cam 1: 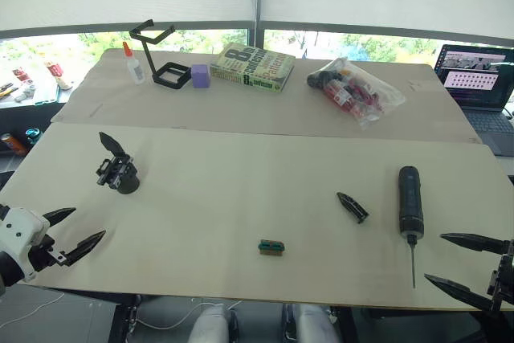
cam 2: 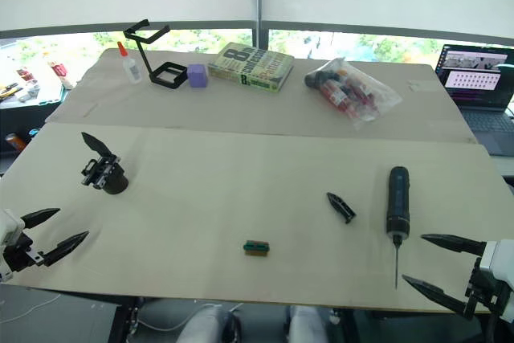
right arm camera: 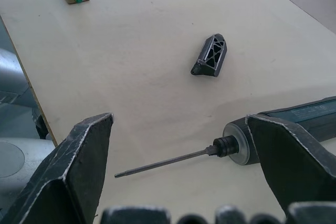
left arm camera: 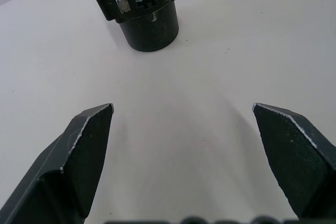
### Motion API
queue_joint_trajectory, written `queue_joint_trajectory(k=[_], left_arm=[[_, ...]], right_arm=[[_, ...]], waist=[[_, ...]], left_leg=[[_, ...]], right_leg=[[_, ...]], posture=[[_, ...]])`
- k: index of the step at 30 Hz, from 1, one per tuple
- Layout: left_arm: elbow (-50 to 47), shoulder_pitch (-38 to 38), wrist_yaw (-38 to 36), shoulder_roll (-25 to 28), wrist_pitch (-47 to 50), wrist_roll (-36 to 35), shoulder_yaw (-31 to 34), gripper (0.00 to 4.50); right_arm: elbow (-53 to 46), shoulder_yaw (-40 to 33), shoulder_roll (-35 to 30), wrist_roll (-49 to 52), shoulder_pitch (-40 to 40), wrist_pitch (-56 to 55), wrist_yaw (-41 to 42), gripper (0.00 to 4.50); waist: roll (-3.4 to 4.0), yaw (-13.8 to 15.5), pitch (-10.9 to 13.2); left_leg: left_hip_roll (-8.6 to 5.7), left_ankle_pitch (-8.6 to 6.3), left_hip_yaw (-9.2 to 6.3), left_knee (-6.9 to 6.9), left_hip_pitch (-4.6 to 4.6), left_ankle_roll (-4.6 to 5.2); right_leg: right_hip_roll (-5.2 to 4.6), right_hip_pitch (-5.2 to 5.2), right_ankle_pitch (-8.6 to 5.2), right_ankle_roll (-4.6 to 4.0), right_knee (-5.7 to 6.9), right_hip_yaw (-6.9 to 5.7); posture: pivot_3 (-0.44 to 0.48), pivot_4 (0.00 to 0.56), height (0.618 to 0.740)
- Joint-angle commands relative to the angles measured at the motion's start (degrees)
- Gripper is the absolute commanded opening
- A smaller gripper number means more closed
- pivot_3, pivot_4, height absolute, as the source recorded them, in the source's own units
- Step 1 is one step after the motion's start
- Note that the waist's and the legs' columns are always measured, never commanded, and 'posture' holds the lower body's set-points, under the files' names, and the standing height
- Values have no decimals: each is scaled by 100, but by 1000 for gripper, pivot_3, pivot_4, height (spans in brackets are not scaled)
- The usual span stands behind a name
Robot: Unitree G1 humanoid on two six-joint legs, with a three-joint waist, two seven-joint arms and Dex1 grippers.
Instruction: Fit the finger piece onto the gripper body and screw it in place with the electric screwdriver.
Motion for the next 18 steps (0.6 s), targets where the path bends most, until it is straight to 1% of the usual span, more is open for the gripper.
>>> queue_joint_trajectory(k=[1, 2, 4, 7, 9, 11, 13, 16, 18], left_arm=[[-206, 56, 104, -116, 406, -533, 386, 4500], [-407, 151, 235, -336, 726, -901, 579, 4500], [-736, 400, 545, -768, 1065, -1295, 876, 4500], [-958, 730, 949, -1246, 1028, -1310, 1148, 4500], [-1046, 861, 1161, -1463, 995, -1340, 1257, 4500], [-1126, 886, 1336, -1620, 985, -1373, 1300, 4500], [-1235, 788, 1474, -1705, 980, -1343, 1208, 4500], [-1356, 547, 1602, -1694, 973, -1218, 976, 4500], [-1401, 344, 1604, -1610, 1015, -1142, 785, 4500]], right_arm=[[-539, 47, 84, 409, -58, 289, -252, 4451], [-986, 198, 185, 751, -129, 582, -462, 4451], [-1704, 436, 459, 1386, -316, 748, -630, 4451], [-2296, 713, 744, 1642, -647, 941, -1183, 4451], [-2515, 942, 923, 1615, -828, 842, -1302, 4451], [-2622, 1176, 1071, 1520, -1020, 773, -1419, 4451], [-2677, 1419, 1114, 1476, -1205, 763, -1415, 4451], [-2827, 1664, 1051, 1532, -1360, 874, -1400, 4451], [-2921, 1759, 1019, 1580, -1494, 1001, -1574, 4451]], waist=[[0, -1, 0], [0, -10, 0], [0, -58, 0], [3, -58, 0], [-9, -32, -7], [-22, 11, -15], [-27, 62, -18], [-27, 162, -20], [-27, 168, -22]], left_leg=[[0, 0, 0, 0, 0, 0], [0, 0, 0, 0, 0, 0], [18, -3, -1, -10, 11, -7], [28, -10, 1, -9, 28, -18], [26, -11, 4, -7, 32, -20], [23, -12, 4, -7, 34, -20], [17, -13, 4, -4, 31, -19], [14, -15, 3, 3, 31, -15], [12, -15, 1, 3, 29, -15]], right_leg=[[0, 0, 0, 0, 0, 0], [0, -1, 0, 0, 0, 0], [-20, 0, 2, -4, 0, 13], [-21, 11, -2, 3, 3, 17], [4, 13, -3, 2, 2, 14], [11, 14, -6, -2, 2, 14], [11, 13, -7, -6, 2, 8], [7, 15, -7, -19, 3, 7], [8, 15, 9, -42, 5, 5]], posture=[[0, 150, 740], [0, 150, 740], [0, 150, 740], [0, 150, 740], [0, 150, 740], [0, 150, 740], [0, 150, 740], [0, 150, 740], [0, 150, 740]])
